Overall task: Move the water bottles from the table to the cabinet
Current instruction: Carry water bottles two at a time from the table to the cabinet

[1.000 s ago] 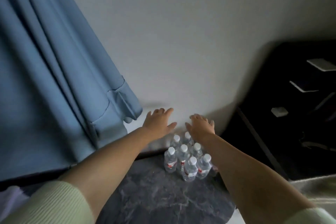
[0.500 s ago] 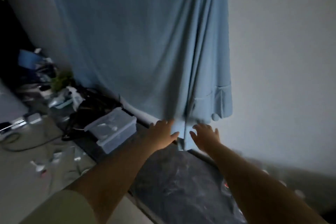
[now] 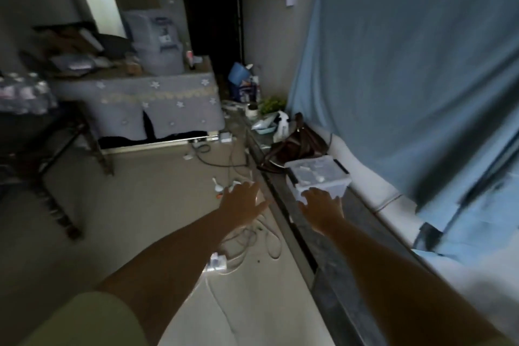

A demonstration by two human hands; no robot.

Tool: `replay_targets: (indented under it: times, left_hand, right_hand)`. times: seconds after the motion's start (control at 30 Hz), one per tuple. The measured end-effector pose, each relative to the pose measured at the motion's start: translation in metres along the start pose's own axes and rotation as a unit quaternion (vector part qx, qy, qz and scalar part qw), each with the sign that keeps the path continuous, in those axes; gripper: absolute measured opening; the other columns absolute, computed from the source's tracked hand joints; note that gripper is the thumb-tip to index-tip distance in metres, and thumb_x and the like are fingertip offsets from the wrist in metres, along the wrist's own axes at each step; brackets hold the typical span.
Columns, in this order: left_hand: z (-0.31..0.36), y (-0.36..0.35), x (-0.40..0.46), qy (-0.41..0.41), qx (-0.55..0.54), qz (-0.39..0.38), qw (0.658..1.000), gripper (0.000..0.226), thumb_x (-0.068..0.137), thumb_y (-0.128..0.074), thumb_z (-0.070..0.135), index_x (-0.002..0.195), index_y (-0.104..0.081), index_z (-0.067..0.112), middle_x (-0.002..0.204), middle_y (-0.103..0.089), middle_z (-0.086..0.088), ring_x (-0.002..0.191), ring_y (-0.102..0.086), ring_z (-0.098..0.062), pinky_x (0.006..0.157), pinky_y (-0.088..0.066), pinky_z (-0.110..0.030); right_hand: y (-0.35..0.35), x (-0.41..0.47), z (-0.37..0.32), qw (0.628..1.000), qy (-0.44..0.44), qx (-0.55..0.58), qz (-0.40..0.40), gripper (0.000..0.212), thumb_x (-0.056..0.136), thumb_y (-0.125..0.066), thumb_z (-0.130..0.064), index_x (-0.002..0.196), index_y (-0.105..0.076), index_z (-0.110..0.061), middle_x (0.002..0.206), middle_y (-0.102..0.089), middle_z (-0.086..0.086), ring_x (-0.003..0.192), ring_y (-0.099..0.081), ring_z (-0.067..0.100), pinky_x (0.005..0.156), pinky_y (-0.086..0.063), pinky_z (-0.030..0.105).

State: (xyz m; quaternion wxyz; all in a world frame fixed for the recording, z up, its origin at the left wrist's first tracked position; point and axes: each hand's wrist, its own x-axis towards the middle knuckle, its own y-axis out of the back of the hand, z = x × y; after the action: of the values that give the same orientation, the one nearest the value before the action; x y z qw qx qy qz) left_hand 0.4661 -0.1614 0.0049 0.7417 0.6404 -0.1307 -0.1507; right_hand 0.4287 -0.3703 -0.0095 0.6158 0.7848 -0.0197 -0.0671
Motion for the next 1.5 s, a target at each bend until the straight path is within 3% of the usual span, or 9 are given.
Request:
replay_targets:
  times: [0.23,0.5,0.63,1.0,1.5]
  left_hand:
    - [-0.155,0.039,-0.124,0.149,0.014,0.003,0.989,0.060,0.096,-0.036,0.055,0.146,-0.027,0.023,0.141,-0.045,-0.009,0.130,-0.042,-0.027,0.109,-0.029,-0.045]
    - [-0.300,0.072,-0.238,0.350,-0.015,0.022,0.937,0.057,0.095,-0.039,0.054,0.143,-0.031,0.025,0.142,-0.044,-0.008,0.131,-0.041,-0.029,0.108,-0.032,-0.048]
    - [-0.350,0.079,-0.266,0.414,-0.032,0.025,0.910,0.059,0.094,-0.040,0.055,0.144,-0.030,0.025,0.146,-0.041,-0.008,0.134,-0.038,-0.028,0.111,-0.027,-0.052]
    - [-0.468,0.108,-0.234,0.485,-0.037,0.055,0.872,0.064,0.095,-0.039,0.055,0.148,-0.023,0.024,0.149,-0.037,-0.007,0.138,-0.033,-0.028,0.114,-0.023,-0.052]
    - [-0.629,0.118,-0.220,0.507,-0.027,0.047,0.860,0.063,0.094,-0.039,0.056,0.147,-0.027,0.024,0.146,-0.040,-0.007,0.135,-0.037,-0.028,0.112,-0.027,-0.050]
  right_hand:
    - [-0.047,-0.010,-0.188,0.987,0.147,-0.059,-0.025,0.044,0.100,-0.037,-0.043,0.138,-0.045,-0.021,0.141,-0.048,0.004,0.132,-0.043,0.023,0.110,-0.034,0.044]
    - [-0.082,-0.019,-0.390,0.954,0.281,-0.057,-0.085,0.046,0.101,-0.034,-0.044,0.142,-0.039,-0.023,0.144,-0.042,0.001,0.132,-0.042,0.024,0.109,-0.029,0.055]
    - [-0.088,-0.012,-0.462,0.932,0.344,-0.060,-0.094,0.049,0.102,-0.032,-0.044,0.145,-0.036,-0.022,0.148,-0.039,0.002,0.135,-0.039,0.025,0.112,-0.024,0.057]
    - [-0.108,0.081,-0.595,0.899,0.416,-0.082,-0.104,0.048,0.101,-0.033,-0.046,0.143,-0.039,-0.023,0.143,-0.045,0.003,0.134,-0.041,0.024,0.112,-0.020,0.058]
    - [-0.152,0.134,-0.754,0.882,0.444,-0.095,-0.128,0.045,0.102,-0.033,-0.044,0.141,-0.041,-0.023,0.143,-0.045,0.003,0.136,-0.037,0.023,0.114,-0.018,0.060]
